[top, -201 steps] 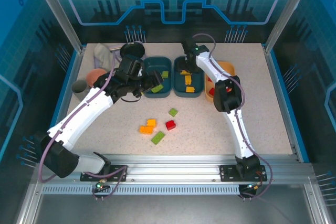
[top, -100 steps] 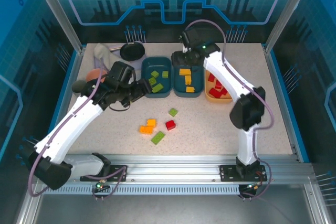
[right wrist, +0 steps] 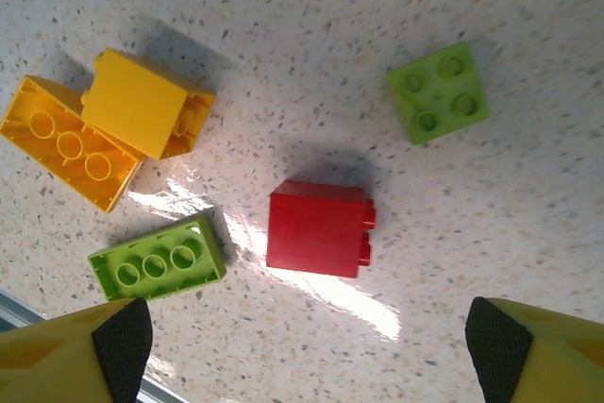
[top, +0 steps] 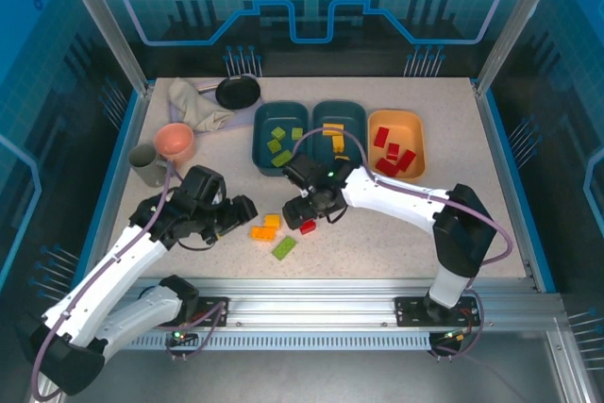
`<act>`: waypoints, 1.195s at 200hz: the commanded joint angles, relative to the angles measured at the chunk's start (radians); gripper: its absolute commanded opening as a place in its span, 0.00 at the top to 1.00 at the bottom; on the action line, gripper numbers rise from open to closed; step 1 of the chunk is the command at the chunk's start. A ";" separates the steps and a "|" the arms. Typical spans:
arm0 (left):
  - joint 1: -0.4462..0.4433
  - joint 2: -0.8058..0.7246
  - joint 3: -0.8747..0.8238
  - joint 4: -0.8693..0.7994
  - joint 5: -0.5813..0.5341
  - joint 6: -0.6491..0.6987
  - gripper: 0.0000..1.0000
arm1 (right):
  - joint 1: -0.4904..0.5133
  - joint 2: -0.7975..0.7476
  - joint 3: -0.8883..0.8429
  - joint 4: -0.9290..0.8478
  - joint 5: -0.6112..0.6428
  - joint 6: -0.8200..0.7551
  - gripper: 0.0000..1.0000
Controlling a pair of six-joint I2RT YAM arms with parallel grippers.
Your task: Sort the legos into containers by color
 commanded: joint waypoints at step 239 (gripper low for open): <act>-0.067 0.260 0.233 0.233 0.094 -0.001 0.23 | -0.401 -0.105 0.052 -0.080 0.115 -0.019 0.64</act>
